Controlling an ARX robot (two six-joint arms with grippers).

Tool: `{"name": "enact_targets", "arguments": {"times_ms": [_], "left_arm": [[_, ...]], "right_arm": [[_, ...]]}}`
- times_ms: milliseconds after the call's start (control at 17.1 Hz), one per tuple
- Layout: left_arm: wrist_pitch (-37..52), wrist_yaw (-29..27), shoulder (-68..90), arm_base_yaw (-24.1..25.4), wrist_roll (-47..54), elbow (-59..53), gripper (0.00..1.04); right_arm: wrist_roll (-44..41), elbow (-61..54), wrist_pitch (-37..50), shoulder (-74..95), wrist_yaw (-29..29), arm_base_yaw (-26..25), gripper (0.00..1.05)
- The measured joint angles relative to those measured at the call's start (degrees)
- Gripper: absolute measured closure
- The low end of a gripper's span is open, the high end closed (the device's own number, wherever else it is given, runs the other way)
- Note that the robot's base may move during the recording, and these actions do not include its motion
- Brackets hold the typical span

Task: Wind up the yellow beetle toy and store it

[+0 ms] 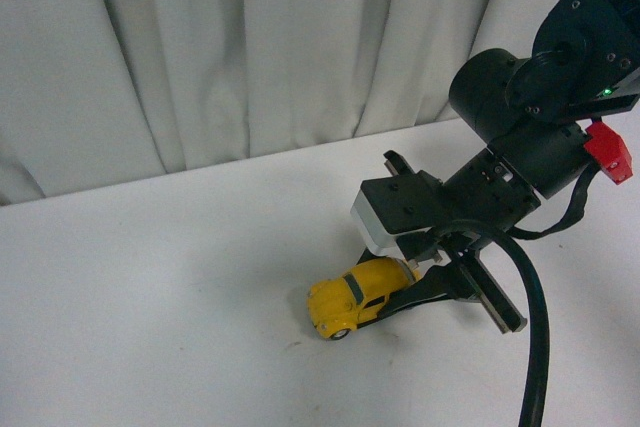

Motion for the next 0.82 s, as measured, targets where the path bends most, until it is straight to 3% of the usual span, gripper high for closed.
{"name": "enact_targets", "arguments": {"times_ms": [410, 821], "left_arm": [[0.0, 0.0, 0.0, 0.0, 0.0, 0.0, 0.07], [-0.02, 0.0, 0.0, 0.0, 0.0, 0.0, 0.07]], "right_arm": [[0.83, -0.94, 1.22, -0.15, -0.46, -0.15, 0.63], [2.51, -5.77, 4.48, -2.1, -0.81, -3.5, 0.63]]}}
